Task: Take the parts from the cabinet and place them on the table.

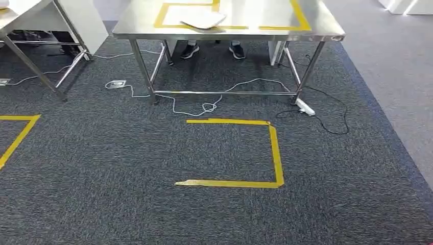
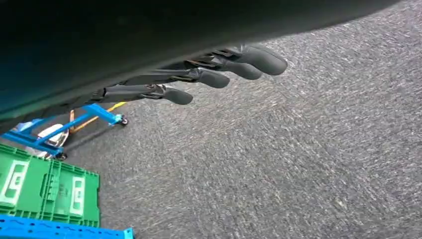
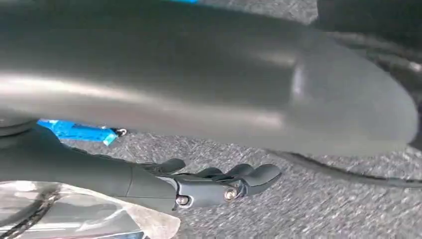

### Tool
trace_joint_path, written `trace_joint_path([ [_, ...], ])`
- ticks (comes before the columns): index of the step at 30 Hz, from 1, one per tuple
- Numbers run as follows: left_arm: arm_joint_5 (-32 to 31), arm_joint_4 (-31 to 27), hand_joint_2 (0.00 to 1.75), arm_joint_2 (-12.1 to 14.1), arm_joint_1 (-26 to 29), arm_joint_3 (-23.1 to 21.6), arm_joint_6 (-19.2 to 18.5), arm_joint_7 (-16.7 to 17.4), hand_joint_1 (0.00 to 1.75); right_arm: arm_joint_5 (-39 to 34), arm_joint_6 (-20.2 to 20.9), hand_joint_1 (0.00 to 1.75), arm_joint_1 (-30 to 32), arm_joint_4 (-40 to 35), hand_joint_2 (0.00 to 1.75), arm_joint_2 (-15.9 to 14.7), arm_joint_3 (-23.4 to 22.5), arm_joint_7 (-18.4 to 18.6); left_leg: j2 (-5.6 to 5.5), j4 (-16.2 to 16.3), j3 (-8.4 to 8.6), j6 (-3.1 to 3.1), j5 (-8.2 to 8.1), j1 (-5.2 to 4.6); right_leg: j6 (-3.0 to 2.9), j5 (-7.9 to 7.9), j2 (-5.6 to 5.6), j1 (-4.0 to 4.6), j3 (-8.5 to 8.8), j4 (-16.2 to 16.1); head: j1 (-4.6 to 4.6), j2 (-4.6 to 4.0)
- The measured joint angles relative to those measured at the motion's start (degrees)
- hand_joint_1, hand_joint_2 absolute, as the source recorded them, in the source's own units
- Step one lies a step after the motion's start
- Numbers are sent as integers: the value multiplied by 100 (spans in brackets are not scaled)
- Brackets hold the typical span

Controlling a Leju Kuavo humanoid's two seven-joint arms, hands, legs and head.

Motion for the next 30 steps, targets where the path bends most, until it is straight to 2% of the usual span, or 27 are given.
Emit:
trace_joint_path([
  [5,-28,0,0,2,7,0,-35,24,0,-15,-4,0,7,0,0,0,0,-11,1,7,-21,29,20,-17,65,22,0,-20,-26,1,-4,0],
  [30,-22,0,0,0,69,-18,-280,343,0,-35,-55,0,8,0,0,0,2,-15,0,8,-25,18,32,-6,67,18,-1,-11,-39,23,-2,0],
])
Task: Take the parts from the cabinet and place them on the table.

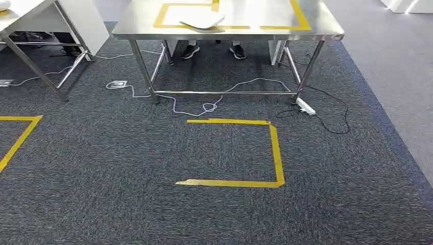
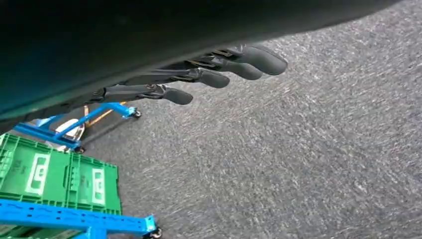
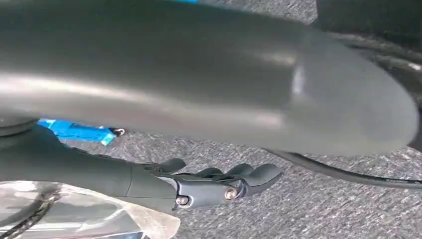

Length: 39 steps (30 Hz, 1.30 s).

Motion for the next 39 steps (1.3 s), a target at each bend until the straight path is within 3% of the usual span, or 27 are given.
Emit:
trace_joint_path([
  [4,70,0,0,0,40,-83,-83,179,0,13,-85,0,-1,0,0,0,2,9,0,1,0,0,0,-1,1,1,0,-1,0,-1,-2,0],
  [5,101,-2,0,4,55,-96,-98,221,0,24,-98,0,-5,0,0,0,2,9,-5,45,-12,62,-14,-34,72,46,-16,-34,14,-50,-4,2],
  [7,149,-2,0,2,79,-131,-122,293,0,48,-131,0,-8,0,0,0,4,13,-19,-121,9,151,97,4,114,56,-40,-11,90,-75,-11,2],
  [8,166,-4,0,-2,92,-164,-138,334,0,57,-153,0,-7,0,0,-2,7,13,-18,-180,36,159,150,30,107,-43,-8,-19,20,-7,2,0],
  [9,190,-9,0,0,111,-195,-153,356,0,61,-153,0,-10,0,0,-2,7,11,-43,-198,10,196,174,41,106,-264,26,-15,-115,263,20,0],
  [11,225,-17,0,-2,161,-243,-168,398,0,61,-153,0,-14,0,0,-13,7,13,-83,-192,-43,190,191,40,139,-736,53,-39,-583,1277,22,0],
  [12,238,-17,0,-2,179,-264,-170,411,0,61,-151,0,-14,0,0,-13,9,13,-116,-187,-60,178,198,42,163,-854,53,-43,-782,1696,28,0],
  [13,243,-17,0,-2,189,-267,-175,424,0,63,-151,0,-8,0,0,-13,11,13,-158,-185,-64,164,205,48,181,-818,53,-57,-843,1824,26,0],
  [14,247,-17,0,-2,198,-271,-177,426,0,63,-151,0,-3,0,0,-15,11,15,-206,-180,-66,143,208,60,203,-654,53,-81,-763,1671,24,0],
  [16,262,-17,0,-2,200,-289,-181,430,0,61,-151,0,2,0,0,-31,11,15,-325,-102,-78,58,185,110,253,-148,96,-133,-321,773,24,2],
  [17,267,-20,0,-2,201,-302,-181,437,0,59,-151,0,1,0,0,-31,11,15,-384,-25,-116,-2,153,123,299,14,275,-183,-88,314,35,0],
  [18,269,-35,0,4,200,-310,-179,446,0,57,-151,0,-9,2,0,-20,11,13,-441,97,-216,-81,107,87,308,-152,606,-185,-23,148,79,2],
  [19,273,-39,0,2,195,-319,-170,444,0,50,-151,0,-3,2,0,-20,11,13,-499,158,-248,-114,102,90,126,-159,517,-187,-70,202,57,2],
  [22,278,-42,0,4,226,-326,-162,444,0,44,-149,0,8,0,0,-22,11,13,-668,154,-305,-196,154,144,-24,-154,328,-145,-95,249,46,2],
  [23,278,-42,0,4,239,-326,-162,444,0,37,-151,0,5,0,0,-22,11,15,-492,225,-325,-214,87,148,-74,-138,244,-149,-93,238,39,2],
  [24,278,-42,0,4,232,-326,-162,444,0,37,-151,0,7,0,0,-24,11,11,-289,426,-411,-227,-94,136,-95,-135,184,-132,-98,238,7,2],
  [25,278,-42,0,7,203,-326,-157,441,0,35,-151,0,19,2,0,-24,11,11,-191,859,-596,-241,-374,136,-118,-136,84,-112,-107,238,-11,0],
  [27,278,-42,0,7,190,-326,-153,426,0,35,-149,0,36,2,0,-24,11,11,-125,1764,-965,-247,-795,138,-130,-141,-106,-77,-120,240,-9,2],
  [28,278,-42,0,5,198,-326,-155,426,0,33,-149,0,42,2,0,-24,11,11,-123,1970,-1031,-239,-837,137,-137,-145,-188,-63,-120,241,-9,0],
  [29,278,-42,0,4,209,-326,-155,426,0,31,-149,0,40,2,0,-24,11,11,-121,1921,-978,-222,-752,136,-142,-149,-260,-47,-118,241,-9,2],
  [31,278,-42,0,7,219,-323,-153,426,0,28,-151,0,19,2,0,-24,11,11,-54,1138,-551,-138,-285,108,-144,-156,-401,-22,-97,241,-11,0],
  [32,280,-42,0,7,217,-323,-153,426,0,28,-151,0,14,2,0,-24,11,11,115,654,-291,-70,-75,67,-138,-164,-456,-18,-79,241,-11,0],
  [33,282,-42,0,7,211,-323,-153,424,0,28,-153,0,15,2,0,-22,11,11,465,328,-135,2,-58,0,-124,-177,-514,-7,-69,242,-7,0],
  [34,282,-42,0,4,188,-328,-153,422,0,26,-153,0,27,2,0,-24,11,11,493,193,-94,11,-100,-23,-87,-198,-568,27,-87,267,-22,2],
  [37,291,-42,0,4,235,-330,-151,417,0,24,-164,0,-20,0,0,-24,11,15,298,193,-204,28,-74,-29,-12,-159,-782,29,-4,228,-20,0],
  [38,304,-42,0,-4,243,-330,-153,420,0,17,-173,0,-25,-7,0,-24,11,17,218,106,-154,62,-4,31,32,-219,-713,7,-44,246,-24,2],
  [39,313,-42,0,-4,241,-323,-151,426,0,15,-177,0,-23,-7,0,-28,11,15,175,87,-162,81,12,26,57,-332,-348,1,-91,378,16,0],
])
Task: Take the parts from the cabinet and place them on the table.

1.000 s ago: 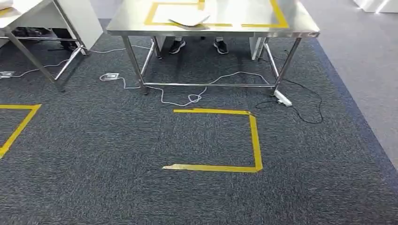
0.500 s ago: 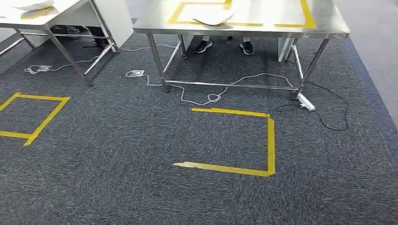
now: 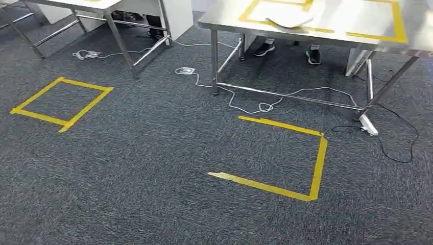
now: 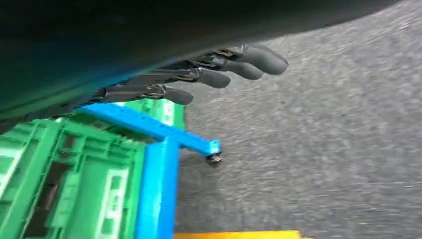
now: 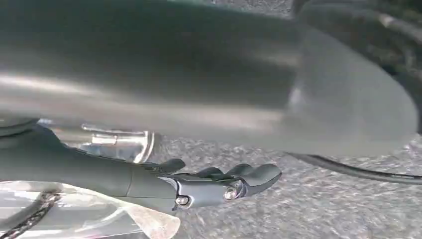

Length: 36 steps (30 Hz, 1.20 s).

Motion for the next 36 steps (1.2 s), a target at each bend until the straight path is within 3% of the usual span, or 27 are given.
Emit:
trace_joint_path([
  [1,9,0,0,2,-24,2,0,0,0,-2,-2,0,8,2,0,2,0,0,-69,0,-24,30,18,0,1,-202,233,-8,-160,337,13,2],
  [3,28,0,0,0,-41,-4,-9,0,0,-4,7,0,35,4,0,7,0,2,-225,2,-61,50,26,-21,2,-604,386,-6,-635,1306,8,2],
  [4,39,0,0,0,-41,-7,-13,6,0,-4,4,0,51,4,0,5,0,9,-306,5,-64,54,29,-33,3,-662,400,2,-799,1600,6,0],
  [5,44,0,0,0,-34,-7,-15,22,0,-4,4,0,59,4,0,4,0,11,-379,6,-59,53,30,-40,-5,-573,404,6,-830,1616,8,0],
  [6,59,0,0,0,-24,-7,-15,37,0,-4,4,0,57,4,0,4,0,11,-455,7,-49,50,32,-45,-21,-368,412,12,-740,1387,4,0],
  [8,94,0,0,0,-22,-9,-24,53,0,-4,0,0,54,4,0,4,0,11,-623,11,-17,37,39,-48,-67,200,554,13,-251,358,6,2],
  [9,103,0,0,0,-25,-22,-31,61,0,-4,-7,0,54,4,0,4,2,11,-675,14,-18,32,40,-42,-99,274,821,10,-80,-2,11,2],
  [10,111,0,0,2,-36,-37,-35,79,0,-4,-11,0,57,7,0,2,2,7,-746,61,-45,-7,21,-83,-115,215,891,-14,-14,-200,2,2],
  [13,146,0,0,2,-6,-44,-48,107,0,-7,-15,0,48,4,0,2,2,15,-920,33,-82,-110,69,-32,-198,220,730,40,5,-177,0,0],
  [14,151,0,0,9,6,-42,-48,111,0,-9,-15,0,43,4,0,11,2,15,-901,76,-80,-134,50,-40,-261,266,638,-7,56,-242,11,2],
  [15,162,0,0,6,14,-46,-50,116,0,-13,-17,0,39,4,0,9,2,15,-588,198,-134,-170,-57,-45,-293,281,568,-11,50,-262,-30,0],
  [16,170,0,0,9,-6,-48,-52,116,0,-18,-31,0,55,4,0,9,2,15,-419,489,-268,-210,-269,-27,-319,282,493,-11,35,-268,-94,0],
  [18,208,0,0,11,-28,-52,-55,120,0,-15,-39,0,87,4,0,9,2,18,-309,1378,-691,-283,-720,27,-334,257,301,-10,34,-268,-94,2],
  [19,212,0,0,9,-21,-55,-63,122,0,-15,-39,0,89,4,0,9,2,18,-300,1726,-860,-315,-838,52,-333,244,211,-10,32,-268,-90,2],
  [20,212,0,0,11,-11,-57,-66,122,0,-15,-39,0,89,4,0,9,4,18,-296,1805,-897,-340,-798,80,-325,237,128,-12,38,-267,-94,2],
  [21,214,0,0,11,-6,-55,-66,122,0,-15,-39,0,85,4,0,9,4,17,-278,1619,-802,-356,-625,101,-306,224,51,-17,49,-267,-94,0],
  [23,212,0,0,11,8,-55,-66,127,0,-15,-41,0,78,4,0,11,11,18,-148,739,-336,-359,-140,117,-249,189,-81,-38,102,-267,-94,2],
  [24,214,0,0,11,5,-55,-66,127,0,-15,-42,0,82,4,0,9,13,18,109,238,-59,-349,48,115,-201,160,-149,-33,145,-267,-99,0],
  [25,212,0,0,9,-17,-63,-66,127,0,-15,-44,0,90,4,0,4,13,17,234,73,-14,-330,-47,47,-144,118,-217,9,160,-234,-114,2],
  [26,212,-2,0,9,-26,-61,-63,127,0,-15,-44,0,89,4,0,4,17,20,174,95,-28,-259,-37,67,-116,110,-278,13,177,-250,-90,2],
  [29,216,-2,0,7,31,-63,-66,127,0,-15,-48,0,11,2,0,2,22,18,-4,70,-69,-146,-23,44,-26,112,-426,-8,321,-309,-79,0],
  [30,234,-2,0,2,37,-61,-63,133,0,-15,-50,0,2,0,0,0,26,20,-52,42,-49,-98,10,73,20,27,-142,-27,266,-234,-64,2],
  [31,264,-4,0,2,29,-61,-63,149,0,-15,-59,0,10,2,0,2,31,18,-111,42,-61,-55,17,71,13,-179,169,-35,134,40,-33,0],
  [32,292,-7,0,2,20,-74,-63,155,0,-13,-68,0,27,4,0,9,37,20,-179,42,-74,-24,20,60,0,-432,309,-35,-93,516,-22,0],
  [34,540,-4,0,-2,50,-173,5,293,0,-11,-72,0,85,4,0,-18,46,26,-335,42,-91,13,20,24,-14,-768,393,-22,-589,1461,-20,2],
  [35,625,-4,0,0,87,-247,53,363,0,-13,-74,0,109,4,0,-42,48,22,-413,43,-87,16,18,7,-23,-748,403,-19,-720,1639,-22,2],
  [36,697,-4,0,-2,122,-338,118,439,0,-15,-70,0,125,4,0,-70,50,2,-495,43,-74,19,16,-8,-42,-588,408,-17,-722,1548,-24,0],
])
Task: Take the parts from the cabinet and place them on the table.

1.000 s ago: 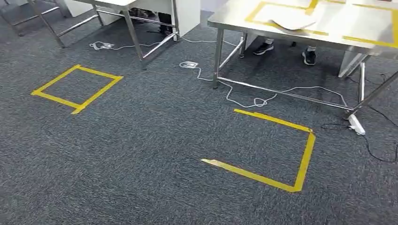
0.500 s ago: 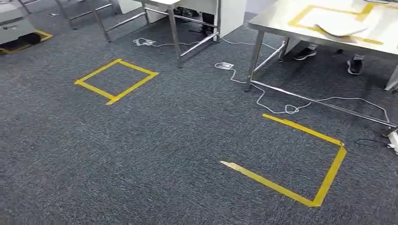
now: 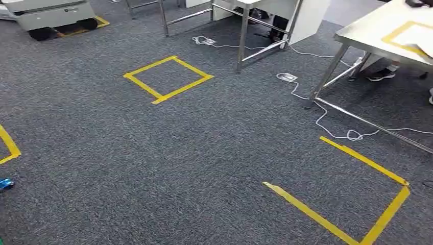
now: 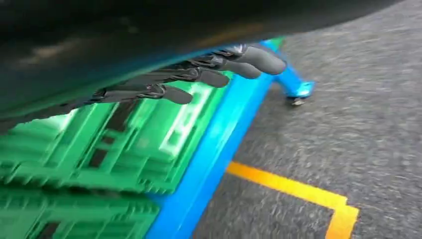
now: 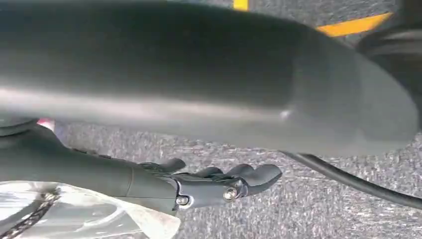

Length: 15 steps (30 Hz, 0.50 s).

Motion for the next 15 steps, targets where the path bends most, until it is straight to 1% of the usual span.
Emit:
trace_joint_path([
  [1,40,0,0,0,29,-82,29,60,0,0,5,0,13,0,0,-20,2,-7,-90,0,15,0,-1,-14,-34,272,21,4,116,-340,2,0],
  [2,64,0,0,2,52,-175,33,108,0,2,22,0,15,0,0,-33,4,-13,-178,0,35,0,-1,-27,-71,575,81,15,318,-853,0,2],
  [3,68,0,0,0,63,-228,35,136,0,2,29,0,17,0,0,-53,11,-15,-257,0,43,-1,-1,-27,-125,829,297,23,526,-1355,4,2],
  [4,72,-2,0,0,62,-278,16,162,0,0,29,0,19,2,0,-75,26,-18,-314,18,31,-20,-12,-53,-180,826,566,35,605,-1601,-5,2],
  [5,75,-7,0,2,60,-302,-2,180,0,0,26,0,23,2,0,-72,35,-13,-407,37,16,-51,-22,-48,-145,809,524,17,646,-1711,0,2],
  [6,81,-7,0,2,75,-322,-17,182,0,0,20,0,24,2,0,-75,39,0,-455,21,-12,-89,-8,-25,-148,809,475,43,645,-1704,-11,2],
  [7,81,-9,0,0,97,-322,-28,188,0,0,18,0,15,2,0,-72,44,13,-540,12,-28,-137,9,3,-170,808,409,60,653,-1702,7,2],
  [8,81,-9,0,0,118,-322,-30,188,0,-2,15,0,5,0,0,-72,44,15,-596,8,-39,-170,17,4,-198,829,352,61,726,-1725,-4,0],
  [9,81,-9,0,7,131,-320,-30,188,0,0,13,0,-10,0,0,-70,46,28,-395,92,-45,-175,-21,1,-236,890,249,12,753,-1804,0,2],
  [10,81,-9,0,7,131,-322,-30,188,0,0,13,0,-1,0,0,-70,48,33,-61,258,-128,-216,-160,-22,-254,894,179,13,780,-1826,-44,2],
  [11,83,-9,0,11,104,-322,-30,180,0,-2,-6,0,24,2,0,-70,50,44,92,622,-315,-259,-393,-12,-280,880,81,14,791,-1826,-81,2],
  [12,116,-11,0,13,80,-322,-30,177,0,2,-11,0,46,2,0,-70,55,50,159,1079,-543,-296,-621,11,-289,864,-32,16,784,-1824,-72,2],
  [13,132,-9,0,13,80,-322,-35,175,0,11,-11,0,61,2,0,-70,63,52,187,1487,-745,-327,-774,35,-289,840,-132,16,758,-1824,-68,2],
  [14,173,-9,0,13,81,-322,-50,169,0,19,-11,0,66,2,0,-70,81,55,198,1745,-882,-354,-812,63,-283,807,-234,16,771,-1823,-72,2],
  [15,199,-9,0,13,85,-324,-74,169,0,37,-11,0,57,2,0,-70,92,52,207,1690,-861,-376,-711,90,-273,783,-316,16,796,-1823,-68,2],
])
